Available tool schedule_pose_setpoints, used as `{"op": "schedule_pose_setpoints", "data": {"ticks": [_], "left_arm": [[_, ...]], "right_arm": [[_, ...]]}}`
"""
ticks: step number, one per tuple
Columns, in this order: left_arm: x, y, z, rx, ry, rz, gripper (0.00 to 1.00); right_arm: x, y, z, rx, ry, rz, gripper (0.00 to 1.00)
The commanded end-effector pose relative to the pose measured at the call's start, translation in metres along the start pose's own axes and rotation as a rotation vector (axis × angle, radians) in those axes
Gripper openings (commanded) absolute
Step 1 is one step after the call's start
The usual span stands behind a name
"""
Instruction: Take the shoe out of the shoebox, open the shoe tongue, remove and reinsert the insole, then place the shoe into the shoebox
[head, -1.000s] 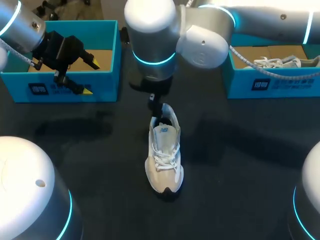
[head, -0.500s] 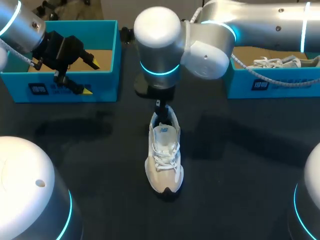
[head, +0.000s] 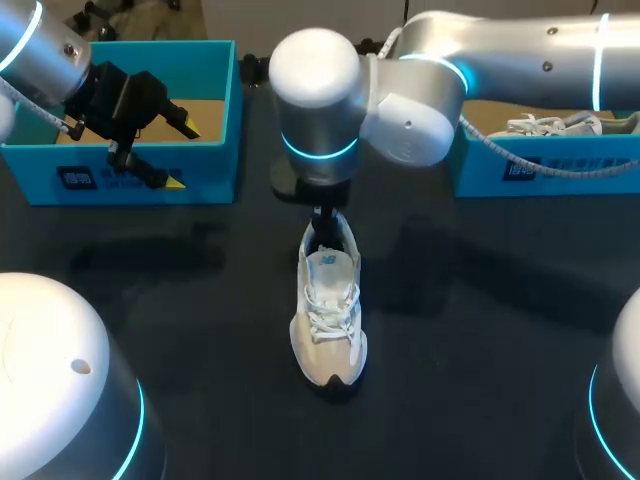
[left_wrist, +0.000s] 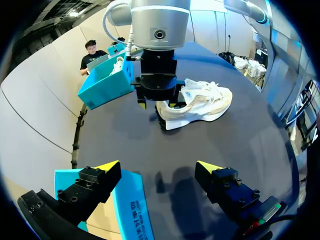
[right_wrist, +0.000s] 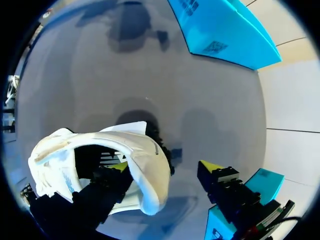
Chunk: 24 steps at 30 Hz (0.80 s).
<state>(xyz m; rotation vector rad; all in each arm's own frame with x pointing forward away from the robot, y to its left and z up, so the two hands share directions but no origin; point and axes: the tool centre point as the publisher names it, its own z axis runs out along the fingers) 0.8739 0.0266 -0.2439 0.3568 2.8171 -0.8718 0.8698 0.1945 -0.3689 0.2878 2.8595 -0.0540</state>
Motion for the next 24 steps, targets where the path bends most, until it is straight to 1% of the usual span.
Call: {"op": "schedule_pose_setpoints", "data": {"ticks": [1, 5, 8, 11, 12, 13, 14, 16, 17, 18, 24], "left_arm": [[0.001, -0.0003, -0.0006, -0.003, 0.0, 0.0, 1.0], [0.001, -0.0003, -0.0006, -0.003, 0.0, 0.0, 1.0], [0.001, -0.0003, -0.0006, -0.003, 0.0, 0.0, 1.0], [0.001, -0.0003, -0.0006, -0.003, 0.0, 0.0, 1.0], [0.001, -0.0003, -0.0006, -0.003, 0.0, 0.0, 1.0], [0.001, -0.0003, -0.0006, -0.003, 0.0, 0.0, 1.0], [0.001, -0.0003, -0.0006, -0.003, 0.0, 0.0, 1.0], [0.001, -0.0003, -0.0006, -0.003, 0.0, 0.0, 1.0], [0.001, -0.0003, -0.0006, -0.003, 0.0, 0.0, 1.0], [0.001, -0.0003, -0.0006, -0.003, 0.0, 0.0, 1.0], [0.001, -0.0003, -0.0006, -0.003, 0.0, 0.0, 1.0]], "right_arm": [[0.0023, 0.0007, 0.0049, 0.001, 0.005, -0.008, 0.87], [0.0025, 0.0008, 0.0064, 0.001, 0.009, -0.008, 0.69], [0.0018, 0.0011, 0.0074, 0.001, 0.009, -0.01, 0.73], [0.0005, 0.0009, 0.0083, 0.002, 0.009, -0.012, 0.73], [0.0002, 0.0007, 0.0084, 0.002, 0.009, -0.015, 0.72], [-0.0003, 0.0004, 0.0087, 0.002, 0.009, -0.018, 0.65], [-0.0005, 0.0002, 0.009, 0.003, 0.009, -0.019, 0.49], [-0.0009, -0.0007, 0.0096, 0.005, 0.01, -0.02, 0.31], [-0.0009, -0.0009, 0.0096, 0.005, 0.01, -0.019, 0.14], [-0.0009, -0.001, 0.0096, 0.006, 0.009, -0.02, 0.0], [0.0012, -0.0013, 0.0087, 0.003, -0.004, 0.005, 0.0]]}}
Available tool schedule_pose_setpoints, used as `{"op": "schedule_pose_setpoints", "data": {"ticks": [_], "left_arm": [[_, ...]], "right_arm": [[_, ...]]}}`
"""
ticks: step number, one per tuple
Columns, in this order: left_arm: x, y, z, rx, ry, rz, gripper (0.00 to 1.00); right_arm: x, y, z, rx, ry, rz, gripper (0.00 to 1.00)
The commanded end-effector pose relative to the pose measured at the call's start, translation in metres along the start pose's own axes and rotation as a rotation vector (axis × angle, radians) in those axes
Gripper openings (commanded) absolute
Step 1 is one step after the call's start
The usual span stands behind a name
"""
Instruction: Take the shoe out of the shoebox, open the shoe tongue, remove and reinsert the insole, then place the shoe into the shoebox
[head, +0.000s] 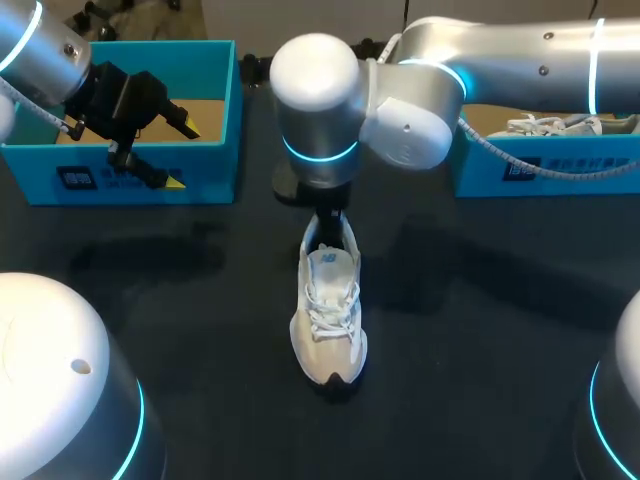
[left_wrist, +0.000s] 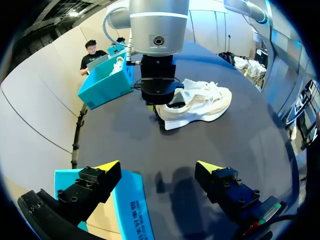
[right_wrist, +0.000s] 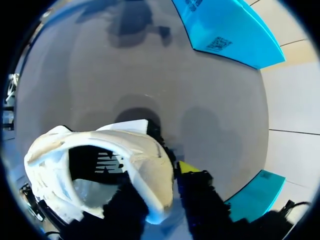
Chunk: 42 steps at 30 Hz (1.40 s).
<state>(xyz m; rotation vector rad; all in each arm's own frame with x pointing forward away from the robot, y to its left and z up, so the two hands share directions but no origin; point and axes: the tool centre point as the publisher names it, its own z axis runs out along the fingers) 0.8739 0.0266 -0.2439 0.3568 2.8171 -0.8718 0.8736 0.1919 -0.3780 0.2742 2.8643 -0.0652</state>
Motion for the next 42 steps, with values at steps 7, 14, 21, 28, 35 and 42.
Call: {"op": "schedule_pose_setpoints", "data": {"ticks": [7, 14, 21, 28, 35, 42], "left_arm": [[0.001, 0.0, -0.001, -0.003, 0.0, 0.0, 1.0], [0.001, 0.0, -0.001, -0.003, 0.0, 0.0, 1.0], [0.001, 0.0, -0.001, -0.003, 0.0, 0.0, 1.0], [0.001, 0.0, -0.001, -0.003, 0.0, 0.0, 1.0], [0.001, 0.0, -0.001, -0.003, 0.0, 0.0, 1.0], [0.001, 0.0, -0.001, -0.003, 0.0, 0.0, 1.0]], "right_arm": [[0.002, -0.003, -0.005, -0.006, -0.02, 0.058, 0.0], [-0.01, -0.007, -0.047, -0.013, -0.001, 0.131, 0.0], [-0.027, -0.015, -0.098, 0.055, 0.024, 0.209, 0.0], [-0.033, -0.018, -0.135, 0.009, 0.027, 0.239, 0.0], [-0.039, -0.017, -0.168, -0.013, 0.024, 0.227, 0.0], [-0.049, -0.02, -0.201, -0.031, -0.023, 0.235, 0.0]]}}
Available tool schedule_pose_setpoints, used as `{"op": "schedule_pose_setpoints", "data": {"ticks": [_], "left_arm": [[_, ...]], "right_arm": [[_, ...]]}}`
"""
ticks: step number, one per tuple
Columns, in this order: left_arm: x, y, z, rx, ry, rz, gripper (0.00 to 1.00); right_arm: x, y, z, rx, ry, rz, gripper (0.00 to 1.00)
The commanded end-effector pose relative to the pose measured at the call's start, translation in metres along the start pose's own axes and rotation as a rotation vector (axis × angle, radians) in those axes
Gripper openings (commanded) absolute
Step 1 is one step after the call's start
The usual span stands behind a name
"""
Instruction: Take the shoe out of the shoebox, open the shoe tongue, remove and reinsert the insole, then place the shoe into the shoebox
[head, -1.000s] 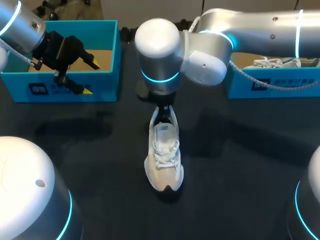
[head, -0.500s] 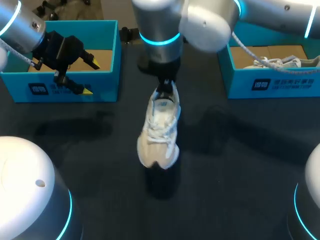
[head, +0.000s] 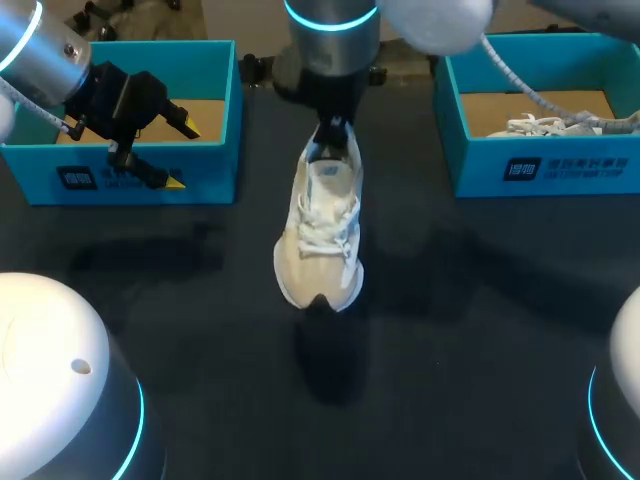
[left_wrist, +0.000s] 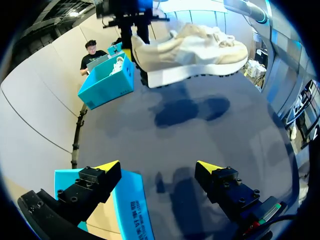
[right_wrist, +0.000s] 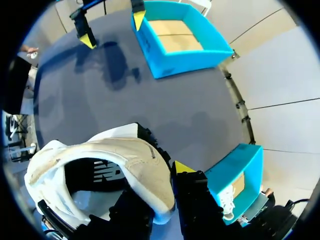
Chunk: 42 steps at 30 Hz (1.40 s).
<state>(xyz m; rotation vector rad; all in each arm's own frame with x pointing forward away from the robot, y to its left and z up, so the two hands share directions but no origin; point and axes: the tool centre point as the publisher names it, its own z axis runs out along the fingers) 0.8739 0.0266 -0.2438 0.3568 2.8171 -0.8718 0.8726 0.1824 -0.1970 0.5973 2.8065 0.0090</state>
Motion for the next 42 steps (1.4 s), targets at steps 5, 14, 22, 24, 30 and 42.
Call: {"op": "schedule_pose_setpoints", "data": {"ticks": [5, 14, 22, 24, 30, 42], "left_arm": [[0.001, 0.0, -0.001, -0.003, 0.0, 0.0, 1.0], [0.001, 0.0, -0.001, -0.003, 0.0, 0.0, 1.0], [0.001, 0.0, -0.001, -0.003, 0.0, 0.0, 1.0], [0.001, 0.0, -0.001, -0.003, 0.0, 0.0, 1.0], [0.001, 0.0, -0.001, -0.003, 0.0, 0.0, 1.0], [0.001, 0.0, -0.001, -0.003, 0.0, 0.0, 1.0]], "right_arm": [[-0.008, -0.004, -0.043, -0.036, -0.027, -0.014, 0.0], [-0.008, -0.004, -0.043, -0.036, -0.027, -0.014, 0.0], [-0.008, -0.004, -0.043, -0.036, -0.027, -0.014, 0.0], [-0.008, -0.004, -0.043, -0.036, -0.027, -0.014, 0.0], [-0.008, -0.004, -0.043, -0.036, -0.027, -0.014, 0.0], [-0.01, -0.003, -0.04, -0.038, -0.029, -0.007, 0.0]]}}
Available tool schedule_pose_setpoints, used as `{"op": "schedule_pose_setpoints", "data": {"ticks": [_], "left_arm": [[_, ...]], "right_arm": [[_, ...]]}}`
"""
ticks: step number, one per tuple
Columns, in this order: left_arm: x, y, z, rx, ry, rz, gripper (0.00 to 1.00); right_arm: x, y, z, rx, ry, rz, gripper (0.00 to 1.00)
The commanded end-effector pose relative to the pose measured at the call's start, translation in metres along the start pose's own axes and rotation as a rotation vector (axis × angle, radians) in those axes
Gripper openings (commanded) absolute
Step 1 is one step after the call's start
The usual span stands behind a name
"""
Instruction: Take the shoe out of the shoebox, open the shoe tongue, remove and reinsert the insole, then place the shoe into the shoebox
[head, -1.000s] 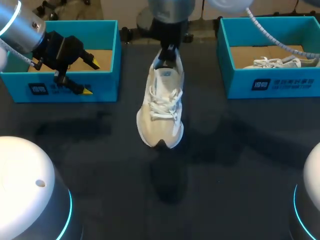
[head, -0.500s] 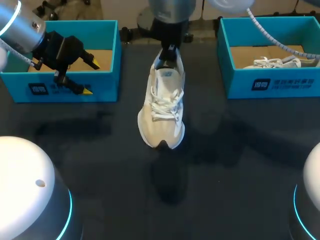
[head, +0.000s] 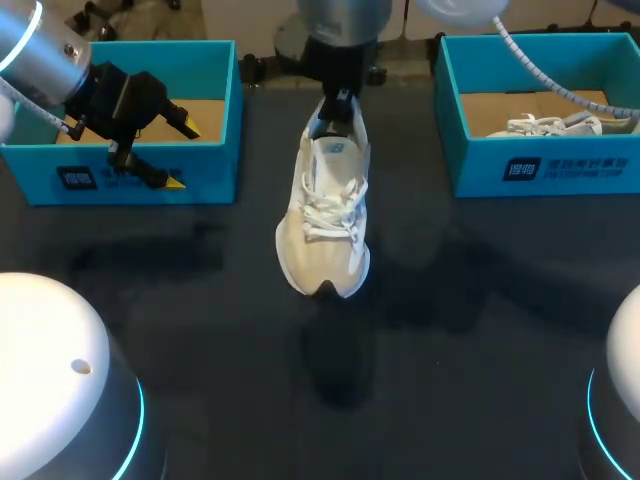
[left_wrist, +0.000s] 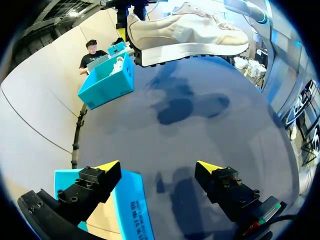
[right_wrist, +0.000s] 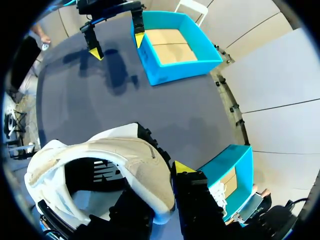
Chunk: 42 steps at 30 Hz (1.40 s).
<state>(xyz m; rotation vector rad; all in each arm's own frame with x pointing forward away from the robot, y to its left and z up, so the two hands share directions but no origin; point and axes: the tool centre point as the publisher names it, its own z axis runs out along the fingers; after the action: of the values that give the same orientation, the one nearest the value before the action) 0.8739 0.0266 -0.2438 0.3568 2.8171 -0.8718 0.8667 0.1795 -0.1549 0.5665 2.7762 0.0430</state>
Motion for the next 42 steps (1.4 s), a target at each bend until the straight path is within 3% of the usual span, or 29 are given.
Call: {"op": "schedule_pose_setpoints", "data": {"ticks": [1, 11, 19, 27, 32, 37, 42], "left_arm": [[0.001, 0.0, -0.001, -0.003, 0.0, 0.0, 1.0], [0.001, 0.0, -0.001, -0.003, 0.0, 0.0, 1.0], [0.001, 0.0, -0.001, -0.003, 0.0, 0.0, 1.0], [0.001, 0.0, -0.001, -0.003, 0.0, 0.0, 1.0], [0.001, 0.0, -0.001, -0.003, 0.0, 0.0, 1.0], [0.001, 0.0, -0.001, -0.003, 0.0, 0.0, 1.0], [0.001, 0.0, -0.001, -0.003, 0.0, 0.0, 1.0]], "right_arm": [[-0.008, 0.001, 0.006, -0.01, -0.003, 0.01, 0.0], [-0.059, -0.011, 0.016, -0.041, -0.025, -0.08, 0.0], [-0.104, -0.046, 0.021, -0.033, 0.002, -0.168, 0.0], [-0.139, -0.09, 0.027, -0.023, -0.004, -0.152, 0.0], [-0.17, -0.122, 0.03, -0.023, -0.015, -0.136, 0.0], [-0.196, -0.14, 0.028, -0.01, -0.011, -0.159, 0.0], [-0.234, -0.16, 0.031, 0.01, -0.011, -0.172, 0.0]]}}
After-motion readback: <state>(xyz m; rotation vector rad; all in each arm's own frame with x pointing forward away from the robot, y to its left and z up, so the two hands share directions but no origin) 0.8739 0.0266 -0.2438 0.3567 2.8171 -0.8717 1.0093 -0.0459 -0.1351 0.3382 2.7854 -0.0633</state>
